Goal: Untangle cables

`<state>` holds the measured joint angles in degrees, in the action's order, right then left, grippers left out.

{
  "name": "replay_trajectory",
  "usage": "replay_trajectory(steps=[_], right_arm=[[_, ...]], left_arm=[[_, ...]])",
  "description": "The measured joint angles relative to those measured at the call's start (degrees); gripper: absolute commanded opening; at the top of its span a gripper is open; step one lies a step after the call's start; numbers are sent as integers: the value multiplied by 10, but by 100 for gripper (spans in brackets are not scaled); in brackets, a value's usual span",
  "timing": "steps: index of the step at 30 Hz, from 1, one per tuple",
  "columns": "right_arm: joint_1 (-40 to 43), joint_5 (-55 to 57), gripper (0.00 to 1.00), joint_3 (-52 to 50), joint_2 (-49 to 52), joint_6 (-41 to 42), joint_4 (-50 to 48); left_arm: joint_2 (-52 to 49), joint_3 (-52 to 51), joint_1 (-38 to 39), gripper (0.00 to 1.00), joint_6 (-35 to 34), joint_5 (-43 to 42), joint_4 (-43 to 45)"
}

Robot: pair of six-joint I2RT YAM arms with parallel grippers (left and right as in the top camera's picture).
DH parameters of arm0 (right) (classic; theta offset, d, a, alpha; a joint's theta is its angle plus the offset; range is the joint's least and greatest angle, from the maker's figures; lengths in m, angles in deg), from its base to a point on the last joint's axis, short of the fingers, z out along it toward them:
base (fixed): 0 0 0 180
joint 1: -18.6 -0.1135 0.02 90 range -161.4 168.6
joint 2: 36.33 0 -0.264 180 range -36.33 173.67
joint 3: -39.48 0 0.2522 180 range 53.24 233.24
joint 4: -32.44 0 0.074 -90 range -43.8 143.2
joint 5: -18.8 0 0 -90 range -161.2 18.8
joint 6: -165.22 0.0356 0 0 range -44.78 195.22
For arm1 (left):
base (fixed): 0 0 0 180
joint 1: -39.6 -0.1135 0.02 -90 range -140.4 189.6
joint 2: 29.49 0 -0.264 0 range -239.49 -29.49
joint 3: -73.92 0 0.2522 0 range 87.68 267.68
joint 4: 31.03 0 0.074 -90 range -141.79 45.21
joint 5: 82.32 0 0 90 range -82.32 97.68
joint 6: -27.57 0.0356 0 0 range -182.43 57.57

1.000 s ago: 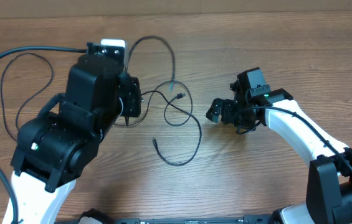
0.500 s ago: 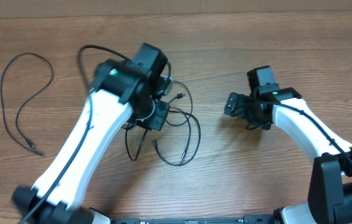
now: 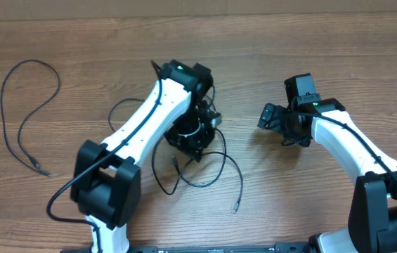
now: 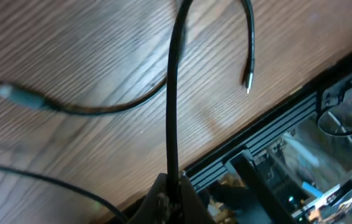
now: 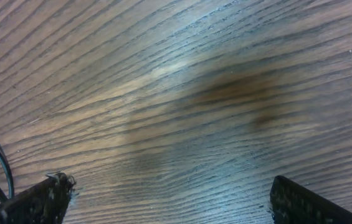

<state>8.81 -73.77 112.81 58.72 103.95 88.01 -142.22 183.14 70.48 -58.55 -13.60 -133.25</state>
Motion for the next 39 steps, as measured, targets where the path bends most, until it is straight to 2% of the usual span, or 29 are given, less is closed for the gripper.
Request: replay_trajectory(steps=[1, 2, 3, 4, 5, 9, 18, 19, 20, 21, 22, 23, 26, 27, 29, 32, 39], right_arm=[[0, 0, 100, 0, 0, 0, 0], [0, 0, 100, 0, 0, 0, 0], [0, 0, 100, 0, 0, 0, 0], [0, 0, 100, 0, 0, 0, 0], [0, 0, 100, 0, 0, 0, 0], [0, 0, 100, 0, 0, 0, 0], [0, 0, 100, 0, 0, 0, 0], [0, 0, 100, 0, 0, 0, 0], [0, 0, 100, 0, 0, 0, 0], [0, 0, 100, 0, 0, 0, 0], [0, 0, 100, 0, 0, 0, 0], [0, 0, 100, 0, 0, 0, 0], [0, 0, 100, 0, 0, 0, 0], [0, 0, 100, 0, 0, 0, 0], [0, 0, 100, 0, 0, 0, 0], [0, 0, 100, 0, 0, 0, 0], [0, 0, 100, 0, 0, 0, 0]], left_arm=[[-5, -2, 7, 9, 7, -4, 4], [-8, -6, 14, 24, 9, -8, 8], [-10, -13, 21, 44, 11, -10, 17], [-11, -23, 28, 89, 16, -11, 25], [-11, -35, 36, 100, 21, -12, 32], [-14, -70, 54, 100, 20, -12, 30], [13, -56, 33, 98, -41, 3, 40], [27, -53, 29, 89, -59, 18, 43], [37, -50, 27, 73, -71, 30, 43], [47, -48, 25, 53, -84, 43, 44], [57, -45, 22, 39, -99, 54, 45], [62, -44, 21, 14, -109, 59, 49], [66, -51, 27, 13, -106, 50, 71], [66, -57, 33, 20, -97, 45, 76], [66, -76, 49, 42, -88, 39, 96], [65, -111, 59, 53, -86, 33, 162], [65, -176, 60, 52, -113, 39, 263]])
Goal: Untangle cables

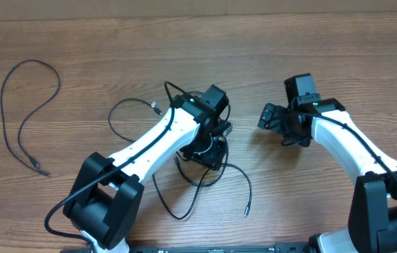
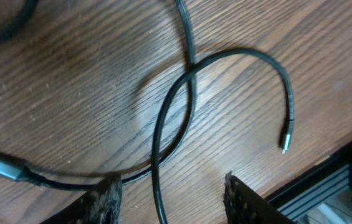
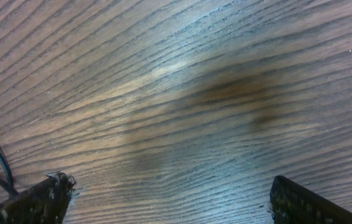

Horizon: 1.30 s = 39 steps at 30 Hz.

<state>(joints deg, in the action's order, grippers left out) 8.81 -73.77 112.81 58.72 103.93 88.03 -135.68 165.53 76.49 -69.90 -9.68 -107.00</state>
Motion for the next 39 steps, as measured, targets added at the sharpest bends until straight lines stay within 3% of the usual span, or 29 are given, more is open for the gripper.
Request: replay_trajectory(steps=[15, 29, 33, 39], right_arm=[[0, 0, 100, 0, 0, 0, 0], [0, 0, 100, 0, 0, 0, 0], [0, 0, 100, 0, 0, 0, 0], [0, 0, 100, 0, 0, 0, 0]], left_arm=[[0, -61, 10, 54, -61, -14, 115], [0, -65, 10, 54, -75, -17, 105], [0, -77, 10, 38, -79, -17, 89], [0, -87, 11, 33, -81, -18, 91]])
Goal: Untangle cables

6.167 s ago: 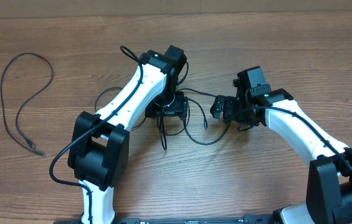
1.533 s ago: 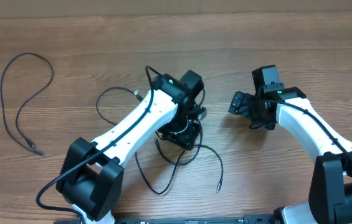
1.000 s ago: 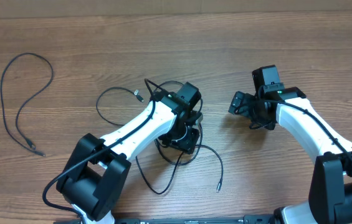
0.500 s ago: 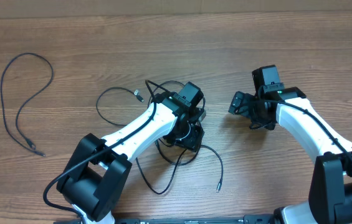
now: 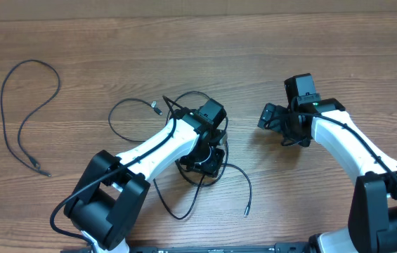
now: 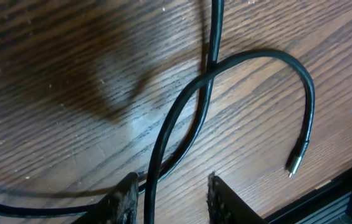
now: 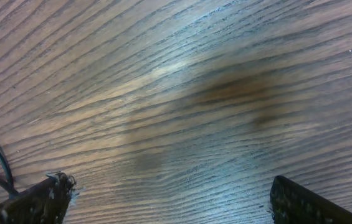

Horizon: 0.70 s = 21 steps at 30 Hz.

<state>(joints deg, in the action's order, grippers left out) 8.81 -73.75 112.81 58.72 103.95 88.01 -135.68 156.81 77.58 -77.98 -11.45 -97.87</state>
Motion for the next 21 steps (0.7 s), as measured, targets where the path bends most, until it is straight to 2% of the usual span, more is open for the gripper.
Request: replay_trajectory(steps=[2, 5, 8, 10, 15, 17, 21], right_arm=[[0, 0, 100, 0, 0, 0, 0], [0, 0, 100, 0, 0, 0, 0], [0, 0, 100, 0, 0, 0, 0], [0, 0, 100, 0, 0, 0, 0], [0, 0, 100, 0, 0, 0, 0], [0, 0, 100, 0, 0, 0, 0], [0, 0, 100, 0, 0, 0, 0]], left_arm=[[0, 0, 2, 30, -1, 0, 0], [0, 0, 3, 35, -2, 0, -1], [0, -1, 3, 21, -5, 1, -5], [0, -1, 3, 16, -6, 1, -9], [0, -1, 3, 14, -6, 1, -20], [0, -1, 3, 5, -6, 1, -22], [0, -2, 3, 5, -6, 1, -13]])
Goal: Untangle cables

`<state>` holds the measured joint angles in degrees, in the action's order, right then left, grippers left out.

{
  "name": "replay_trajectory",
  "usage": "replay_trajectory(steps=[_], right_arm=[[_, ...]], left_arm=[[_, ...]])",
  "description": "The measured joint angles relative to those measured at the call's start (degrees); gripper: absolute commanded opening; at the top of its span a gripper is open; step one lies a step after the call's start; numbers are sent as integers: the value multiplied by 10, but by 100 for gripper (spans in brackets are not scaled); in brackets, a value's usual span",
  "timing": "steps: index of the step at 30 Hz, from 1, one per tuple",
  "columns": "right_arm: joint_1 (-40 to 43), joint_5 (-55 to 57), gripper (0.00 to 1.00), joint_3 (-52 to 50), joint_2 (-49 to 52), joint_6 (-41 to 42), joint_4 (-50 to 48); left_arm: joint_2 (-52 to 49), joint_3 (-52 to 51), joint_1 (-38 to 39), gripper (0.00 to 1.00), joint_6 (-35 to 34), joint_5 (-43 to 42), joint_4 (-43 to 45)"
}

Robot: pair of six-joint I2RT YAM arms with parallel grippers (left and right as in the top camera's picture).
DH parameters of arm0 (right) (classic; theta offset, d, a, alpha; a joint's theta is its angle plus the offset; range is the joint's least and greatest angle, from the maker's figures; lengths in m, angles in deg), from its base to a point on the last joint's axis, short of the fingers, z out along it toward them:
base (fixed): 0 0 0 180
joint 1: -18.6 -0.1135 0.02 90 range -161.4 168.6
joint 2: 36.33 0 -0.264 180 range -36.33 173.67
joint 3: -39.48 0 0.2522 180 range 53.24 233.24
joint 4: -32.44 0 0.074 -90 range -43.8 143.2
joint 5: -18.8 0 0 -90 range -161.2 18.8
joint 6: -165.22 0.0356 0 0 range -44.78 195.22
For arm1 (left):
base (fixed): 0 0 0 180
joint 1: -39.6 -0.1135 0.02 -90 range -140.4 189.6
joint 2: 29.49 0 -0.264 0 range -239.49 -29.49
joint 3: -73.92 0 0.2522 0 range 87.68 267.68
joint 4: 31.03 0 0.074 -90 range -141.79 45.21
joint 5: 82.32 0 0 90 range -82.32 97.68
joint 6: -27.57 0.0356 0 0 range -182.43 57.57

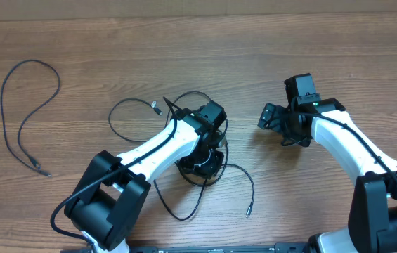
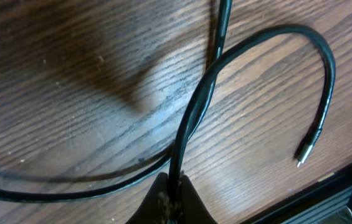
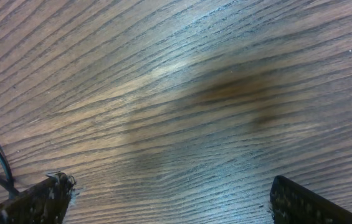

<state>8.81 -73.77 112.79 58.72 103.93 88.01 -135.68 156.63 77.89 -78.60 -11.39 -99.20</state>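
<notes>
Black cables lie tangled (image 1: 184,184) at the table's middle, with a loop (image 1: 116,112) reaching left and a free end (image 1: 249,210) toward the front. My left gripper (image 1: 201,159) is down in the tangle. In the left wrist view, the left gripper (image 2: 174,190) is shut on one black cable (image 2: 194,115), which arcs right to a bare tip (image 2: 301,159) and crosses another strand (image 2: 222,28). My right gripper (image 1: 271,118) rests to the right, open; between its fingers (image 3: 43,198) there is only wood.
A separate black cable (image 1: 17,126) snakes alone at the far left of the table. A short bit of cable shows at the left edge of the right wrist view. The table's front rail (image 2: 344,193) runs close behind the cable tip.
My left gripper, open with a finger on each side of the arcing cable, has shut on it. The cable's free end shifted slightly right. The right arm is unchanged.
My left gripper first held a cable, shut, over the tangle's left part. Then it stood open further right, above two crossed strands lying on the table. It came lower astride one strand and now grips it. The right gripper stayed open and still.
</notes>
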Motion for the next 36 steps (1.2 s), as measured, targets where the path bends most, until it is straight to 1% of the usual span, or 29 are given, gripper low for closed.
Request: replay_trajectory(steps=[3, 9, 12, 16, 23, 26, 32, 36], right_arm=[[0, 0, 100, 0, 0, 0, 0], [0, 0, 100, 0, 0, 0, 0], [0, 0, 100, 0, 0, 0, 0], [0, 0, 100, 0, 0, 0, 0], [0, 0, 100, 0, 0, 0, 0], [0, 0, 100, 0, 0, 0, 0], [0, 0, 100, 0, 0, 0, 0], [0, 0, 100, 0, 0, 0, 0]], left_arm=[[0, -1, 0, 4, -3, 0, 44], [0, -2, 0, 4, -39, 0, 136], [0, -2, 0, 5, -57, 0, 165], [0, -2, 0, 4, -89, 16, 184], [0, -2, 0, 4, -181, 100, 186], [0, -3, 0, 4, -211, 123, 210], [0, -3, 0, 4, -234, 151, 259], [0, -3, 0, 4, -256, 185, 266]])
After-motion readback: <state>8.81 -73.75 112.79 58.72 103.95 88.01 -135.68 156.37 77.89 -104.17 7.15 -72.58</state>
